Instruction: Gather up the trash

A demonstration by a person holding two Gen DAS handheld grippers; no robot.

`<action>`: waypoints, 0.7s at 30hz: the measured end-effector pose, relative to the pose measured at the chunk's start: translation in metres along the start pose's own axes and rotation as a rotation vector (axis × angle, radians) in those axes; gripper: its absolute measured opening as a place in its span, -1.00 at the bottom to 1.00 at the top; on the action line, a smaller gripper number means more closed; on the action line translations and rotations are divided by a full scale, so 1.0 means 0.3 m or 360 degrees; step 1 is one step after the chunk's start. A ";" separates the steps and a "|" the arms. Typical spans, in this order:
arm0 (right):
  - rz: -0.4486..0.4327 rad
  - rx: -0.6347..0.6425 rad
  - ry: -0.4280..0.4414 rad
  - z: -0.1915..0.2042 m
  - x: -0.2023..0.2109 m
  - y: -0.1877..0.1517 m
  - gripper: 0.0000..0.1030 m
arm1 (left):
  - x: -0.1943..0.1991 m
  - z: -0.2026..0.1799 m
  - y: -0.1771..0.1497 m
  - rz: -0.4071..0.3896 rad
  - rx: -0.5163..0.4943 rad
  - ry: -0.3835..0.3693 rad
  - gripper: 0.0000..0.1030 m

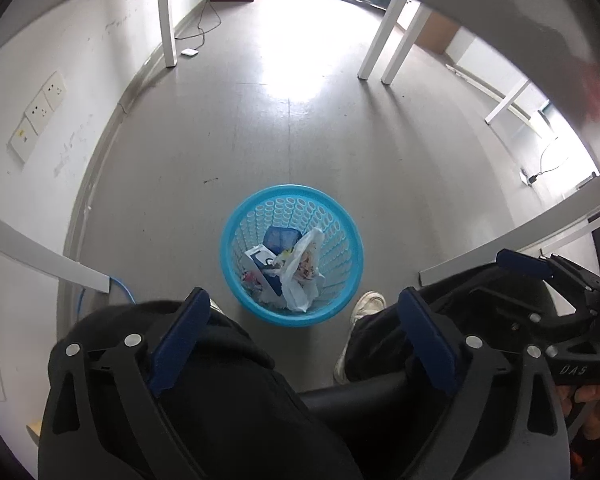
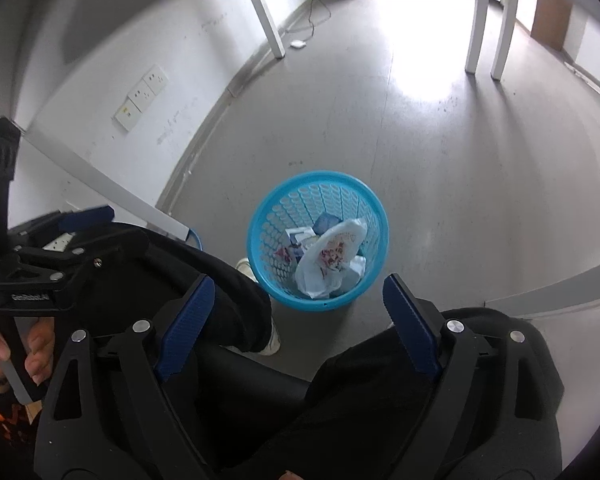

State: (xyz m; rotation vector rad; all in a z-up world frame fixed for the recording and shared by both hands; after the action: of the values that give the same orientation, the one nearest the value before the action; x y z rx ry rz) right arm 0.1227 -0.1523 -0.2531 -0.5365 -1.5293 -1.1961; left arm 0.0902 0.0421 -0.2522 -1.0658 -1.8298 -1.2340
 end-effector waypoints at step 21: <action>0.0055 -0.0067 0.0005 -0.057 -0.092 -0.002 0.83 | -0.098 0.009 0.021 0.0079 -0.0076 -0.0009 0.89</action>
State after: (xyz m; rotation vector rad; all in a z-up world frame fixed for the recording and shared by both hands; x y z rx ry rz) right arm 0.1391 -0.1609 -0.2799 -0.5864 -1.4897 -1.2041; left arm 0.1084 0.0386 -0.2759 -1.1353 -1.7752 -1.2522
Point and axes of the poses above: each gripper's, at about its wrist camera, not at the fingertips, and x roughly against the way its jaws point, z to its left, y to its top, the point moved 2 cm from there along -x, roughly the way its jaws point, and after that the axes turned 7 degrees about -y, right-handed, at the moved point
